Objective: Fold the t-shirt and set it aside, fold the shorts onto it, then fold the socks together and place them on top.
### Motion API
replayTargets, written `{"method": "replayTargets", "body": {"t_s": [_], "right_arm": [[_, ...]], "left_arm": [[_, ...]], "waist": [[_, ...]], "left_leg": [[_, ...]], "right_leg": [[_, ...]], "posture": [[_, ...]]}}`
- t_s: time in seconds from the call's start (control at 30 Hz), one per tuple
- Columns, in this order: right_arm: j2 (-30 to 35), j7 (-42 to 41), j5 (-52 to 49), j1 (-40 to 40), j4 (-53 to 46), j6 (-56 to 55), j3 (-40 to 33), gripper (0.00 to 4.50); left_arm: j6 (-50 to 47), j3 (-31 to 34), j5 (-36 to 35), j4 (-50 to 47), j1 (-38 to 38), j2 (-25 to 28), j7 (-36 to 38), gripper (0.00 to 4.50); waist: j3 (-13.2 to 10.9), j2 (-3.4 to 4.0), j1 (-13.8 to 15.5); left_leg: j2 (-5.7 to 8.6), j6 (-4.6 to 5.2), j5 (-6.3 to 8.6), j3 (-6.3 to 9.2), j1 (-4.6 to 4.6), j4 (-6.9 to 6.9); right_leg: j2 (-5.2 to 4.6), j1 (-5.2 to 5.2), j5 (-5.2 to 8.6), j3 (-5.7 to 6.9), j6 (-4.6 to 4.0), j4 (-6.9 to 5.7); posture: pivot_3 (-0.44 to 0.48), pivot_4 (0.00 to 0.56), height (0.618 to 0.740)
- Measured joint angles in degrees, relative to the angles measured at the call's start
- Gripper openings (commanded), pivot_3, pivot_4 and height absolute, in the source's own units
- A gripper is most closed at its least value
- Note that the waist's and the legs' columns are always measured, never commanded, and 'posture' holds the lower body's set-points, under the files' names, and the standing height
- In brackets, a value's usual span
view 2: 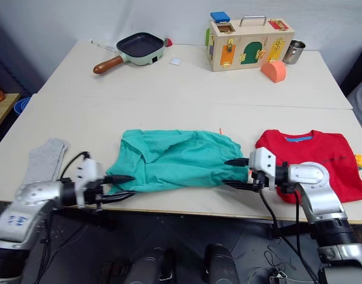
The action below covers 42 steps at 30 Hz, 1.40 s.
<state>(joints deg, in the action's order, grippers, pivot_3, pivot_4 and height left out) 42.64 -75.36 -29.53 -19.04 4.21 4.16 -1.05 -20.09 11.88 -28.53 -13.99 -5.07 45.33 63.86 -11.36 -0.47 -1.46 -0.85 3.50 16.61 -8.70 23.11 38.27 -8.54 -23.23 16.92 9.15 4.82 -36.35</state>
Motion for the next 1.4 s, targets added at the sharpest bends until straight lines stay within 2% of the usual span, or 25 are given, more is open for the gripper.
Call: {"method": "replayTargets", "body": {"t_s": [0.13, 0.23, 0.27, 0.3, 0.33, 0.4, 0.47, 0.63, 0.73, 0.83, 0.93, 1.1, 1.2, 1.3, 1.4], "right_arm": [[2.1, 0.4, -10.1, -0.4, -6.9, 14.1, -3.0, 1.77], [-0.2, 4.0, -10.2, -1.9, -9.2, 17.6, -2.3, 0.69], [-1.8, 5.8, -8.0, -2.7, -9.2, 16.7, -0.9, 0.40], [-4.9, 9.0, -2.3, -3.9, -8.4, 13.5, 2.3, 0.05], [-7.2, 10.8, 1.7, -4.4, -8.0, 11.1, 5.5, 0.00], [-10.4, 14.0, 8.5, -4.8, -5.5, 6.9, 10.1, 0.00], [-13.0, 17.2, 14.5, -5.1, -1.1, 2.9, 13.2, 0.00], [-14.2, 20.1, 21.0, -6.9, 5.7, -5.2, 14.1, 0.00], [-14.2, 19.3, 22.6, -6.7, 7.1, -8.9, 14.6, 0.00], [-14.1, 18.3, 23.0, -6.0, 7.6, -10.9, 14.6, 0.00], [-14.1, 17.5, 23.0, -5.8, 7.8, -11.8, 14.4, 0.00], [-14.0, 16.9, 22.8, -5.6, 7.8, -11.9, 14.1, 0.00], [-14.0, 17.0, 22.0, -5.6, 7.8, -11.2, 13.6, 0.00], [-14.6, 17.1, 19.1, -5.5, 7.1, -8.7, 11.6, 0.00], [-16.3, 16.9, 12.4, -5.7, 2.4, -3.8, 8.5, 0.00]], "left_arm": [[-5.5, 3.0, -6.7, -0.5, -4.3, 0.6, -0.2, 1.94], [-6.5, 1.9, -7.2, -0.2, -9.5, -2.4, -3.1, 1.35], [-6.2, 0.0, -6.3, 0.3, -11.0, -3.7, -4.1, 1.11], [-4.7, -4.4, -2.5, 1.9, -13.5, -5.9, -5.4, 0.79], [-3.2, -8.3, 0.2, 3.1, -14.5, -7.5, -5.9, 0.40], [-0.3, -13.9, 4.8, 6.2, -15.0, -10.3, -6.6, 0.04], [2.2, -17.8, 8.4, 10.7, -15.2, -14.5, -8.3, 0.04], [9.0, -22.2, 16.1, 19.1, -16.8, -19.2, -12.6, 0.04], [10.7, -20.7, 17.6, 24.2, -19.9, -23.7, -18.8, 0.04], [12.8, -18.7, 19.2, 31.8, -24.9, -25.5, -24.3, 0.04], [15.4, -14.8, 20.5, 38.3, -29.7, -25.1, -29.2, 0.04], [19.0, -10.9, 21.9, 46.0, -32.4, -23.5, -34.1, 0.04], [20.5, -6.2, 21.0, 50.3, -33.2, -22.3, -37.1, 0.04], [21.3, -2.4, 18.2, 50.3, -32.9, -21.4, -36.5, 0.04], [21.6, -1.6, 13.2, 41.2, -28.6, -20.1, -28.2, 0.04]], "waist": [[0.0, 0.05, 0.3], [0.0, 0.05, 0.7], [0.0, 0.05, 0.9], [0.0, 0.05, 1.2], [0.0, 0.06, 1.2], [0.0, 0.06, 1.2], [0.0, 0.06, 1.2], [0.0, 0.06, 1.3], [0.0, 0.05, 1.5], [0.0, 0.05, 1.3], [0.0, 0.05, 1.2], [0.0, 0.04, 1.2], [0.0, 0.04, 1.2], [0.0, 0.04, 1.3], [0.0, 0.04, 1.2]], "left_leg": [[0.00, -0.01, 0.01, 0.29, -0.05, 0.01], [0.01, -0.06, 0.06, 0.29, -0.23, -0.02], [0.02, -0.08, 0.07, 0.27, -0.26, -0.03], [0.06, -0.11, 0.09, 0.19, -0.39, -0.07], [0.06, -0.13, 0.10, 0.11, -0.39, -0.12], [0.06, -0.15, 0.11, 0.05, -0.38, -0.17], [0.01, -0.12, 0.09, 0.06, -0.07, -0.11], [0.02, -0.06, 0.05, 0.09, 0.04, -0.06], [0.00, 0.00, 0.02, 0.21, -0.02, 0.07], [0.00, 0.04, -0.01, 0.24, -0.08, 0.09], [0.00, 0.04, -0.01, 0.24, -0.11, 0.04], [0.01, 0.03, 0.00, 0.24, -0.09, 0.01], [0.01, 0.04, 0.00, 0.25, -0.09, 0.02], [0.02, 0.04, 0.00, 0.27, -0.07, 0.02], [0.02, 0.03, 0.00, 0.28, -0.06, 0.02]], "right_leg": [[0.02, 0.28, -0.01, 0.11, -0.01, 0.23], [0.05, 0.51, -0.02, 0.14, 0.00, 0.35], [0.07, 0.54, -0.02, 0.14, 0.01, 0.35], [0.09, 0.61, -0.02, 0.12, 0.02, 0.34], [0.12, 0.58, -0.02, 0.12, 0.02, 0.34], [0.20, 0.53, -0.01, 0.10, 0.01, 0.26], [0.31, 0.32, -0.01, 0.12, 0.01, 0.23], [0.65, 0.30, -0.03, 0.13, 0.03, 0.29], [0.47, 0.49, -0.06, 0.15, 0.09, 0.31], [0.27, 0.53, -0.07, 0.17, 0.11, 0.32], [0.26, 0.53, -0.08, 0.19, 0.11, 0.27], [0.29, 0.54, -0.08, 0.24, 0.12, 0.32], [0.26, 0.54, -0.08, 0.24, 0.12, 0.31], [0.25, 0.54, -0.08, 0.26, 0.13, 0.31], [0.24, 0.53, -0.09, 0.26, 0.13, 0.32]], "posture": [[0.000, 0.150, 0.740], [0.000, 0.150, 0.740], [0.000, 0.150, 0.740], [0.000, 0.150, 0.740], [0.000, 0.150, 0.740], [0.000, 0.150, 0.740], [0.000, 0.150, 0.740], [0.000, 0.150, 0.740], [0.000, 0.150, 0.740], [0.000, 0.150, 0.740], [0.000, 0.150, 0.740], [0.000, 0.150, 0.740], [0.000, 0.150, 0.740], [0.000, 0.150, 0.740], [0.000, 0.150, 0.740]]}}
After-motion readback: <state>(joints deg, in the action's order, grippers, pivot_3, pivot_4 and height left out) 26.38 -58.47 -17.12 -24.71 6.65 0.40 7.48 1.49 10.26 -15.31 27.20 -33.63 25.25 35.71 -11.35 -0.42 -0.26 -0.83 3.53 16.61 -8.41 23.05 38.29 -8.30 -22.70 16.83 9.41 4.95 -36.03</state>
